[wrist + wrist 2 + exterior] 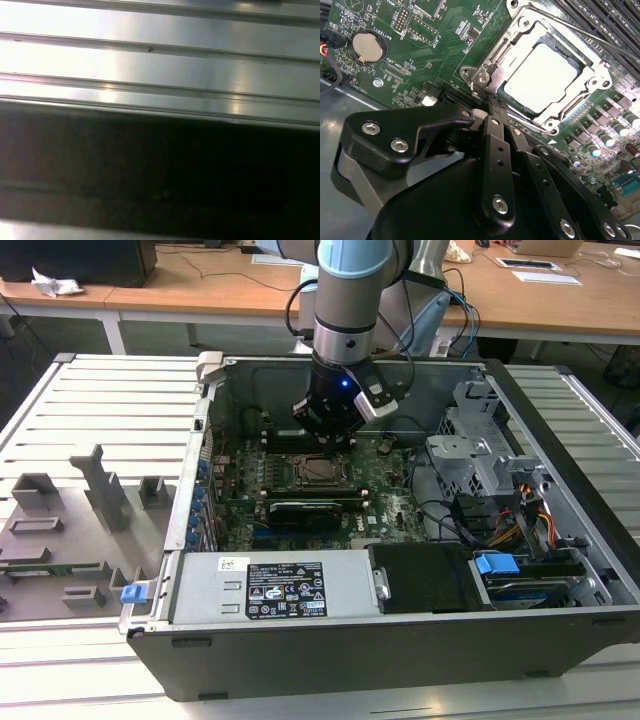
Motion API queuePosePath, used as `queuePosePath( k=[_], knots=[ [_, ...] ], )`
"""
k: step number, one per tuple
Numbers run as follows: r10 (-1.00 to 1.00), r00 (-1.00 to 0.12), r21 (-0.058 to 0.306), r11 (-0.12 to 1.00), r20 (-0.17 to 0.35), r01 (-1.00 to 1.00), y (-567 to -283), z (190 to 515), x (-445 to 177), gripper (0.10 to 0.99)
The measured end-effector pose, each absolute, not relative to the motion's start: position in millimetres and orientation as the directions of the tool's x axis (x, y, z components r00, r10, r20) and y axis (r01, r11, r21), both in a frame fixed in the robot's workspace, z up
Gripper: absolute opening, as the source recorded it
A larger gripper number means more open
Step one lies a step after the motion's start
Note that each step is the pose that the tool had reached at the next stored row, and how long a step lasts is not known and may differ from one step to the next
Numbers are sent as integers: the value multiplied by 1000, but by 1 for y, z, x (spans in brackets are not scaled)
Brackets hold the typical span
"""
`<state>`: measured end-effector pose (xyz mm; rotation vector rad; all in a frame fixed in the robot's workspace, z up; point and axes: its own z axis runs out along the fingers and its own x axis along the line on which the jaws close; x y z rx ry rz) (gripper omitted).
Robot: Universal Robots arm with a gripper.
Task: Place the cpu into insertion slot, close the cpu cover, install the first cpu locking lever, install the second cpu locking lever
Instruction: 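Install the first cpu locking lever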
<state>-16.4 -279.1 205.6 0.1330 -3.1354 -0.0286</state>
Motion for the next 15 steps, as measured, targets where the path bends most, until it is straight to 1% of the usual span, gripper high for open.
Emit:
queuePosePath(
  k=[11,15],
  knots=[
    [-85,-996,12,996,3,-85,-279,201,-15,106],
    [-85,-996,20,996,2,-85,-279,201,-14,106]
  ],
)
